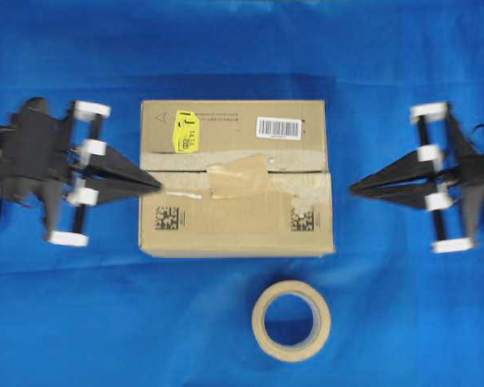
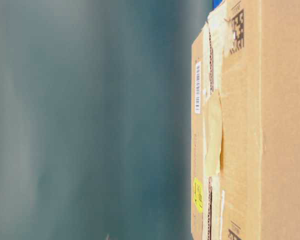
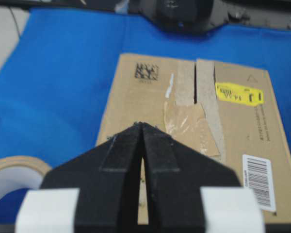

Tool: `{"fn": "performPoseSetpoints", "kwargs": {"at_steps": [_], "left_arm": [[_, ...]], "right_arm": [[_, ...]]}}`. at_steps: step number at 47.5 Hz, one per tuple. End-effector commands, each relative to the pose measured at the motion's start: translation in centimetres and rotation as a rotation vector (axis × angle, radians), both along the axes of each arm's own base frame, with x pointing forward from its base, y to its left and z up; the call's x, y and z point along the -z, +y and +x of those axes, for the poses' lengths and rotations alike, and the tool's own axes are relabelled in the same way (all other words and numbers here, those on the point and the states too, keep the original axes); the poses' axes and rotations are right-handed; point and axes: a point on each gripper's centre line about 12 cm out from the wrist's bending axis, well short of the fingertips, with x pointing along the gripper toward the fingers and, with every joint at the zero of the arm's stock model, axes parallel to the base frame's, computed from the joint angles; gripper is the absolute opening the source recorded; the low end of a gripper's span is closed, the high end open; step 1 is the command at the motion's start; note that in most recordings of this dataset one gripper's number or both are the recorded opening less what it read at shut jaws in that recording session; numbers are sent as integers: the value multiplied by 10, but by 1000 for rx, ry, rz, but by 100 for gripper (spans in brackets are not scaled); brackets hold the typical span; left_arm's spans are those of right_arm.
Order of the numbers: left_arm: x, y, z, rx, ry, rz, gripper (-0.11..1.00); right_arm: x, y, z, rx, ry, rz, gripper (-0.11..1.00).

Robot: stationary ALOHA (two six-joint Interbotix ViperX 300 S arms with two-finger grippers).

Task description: Apply tape along the seams of the closed cardboard box to seal it securely.

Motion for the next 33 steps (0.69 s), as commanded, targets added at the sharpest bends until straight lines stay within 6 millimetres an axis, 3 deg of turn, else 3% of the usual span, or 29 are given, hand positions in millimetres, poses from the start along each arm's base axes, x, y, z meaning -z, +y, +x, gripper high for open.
{"fn": "performPoseSetpoints", "kwargs": {"at_steps": [1, 9, 17, 26, 33], "left_arm": [[-13, 2, -19, -1, -44, -6, 0], [-16, 5, -59, 1, -74, -16, 0], [0, 8, -88, 2, -83, -20, 0], [22, 9, -101, -4, -29, -42, 0], [38, 10, -103, -17, 30, -72, 0]], "right_arm": [[-8, -1, -13, -12, -8, 1, 0], [5, -6, -37, -12, 45, 3, 0], [29, -16, -53, 27, 97, 4, 0], [58, -22, -62, 57, 165, 3, 0], [68, -22, -64, 58, 192, 1, 0]]}}
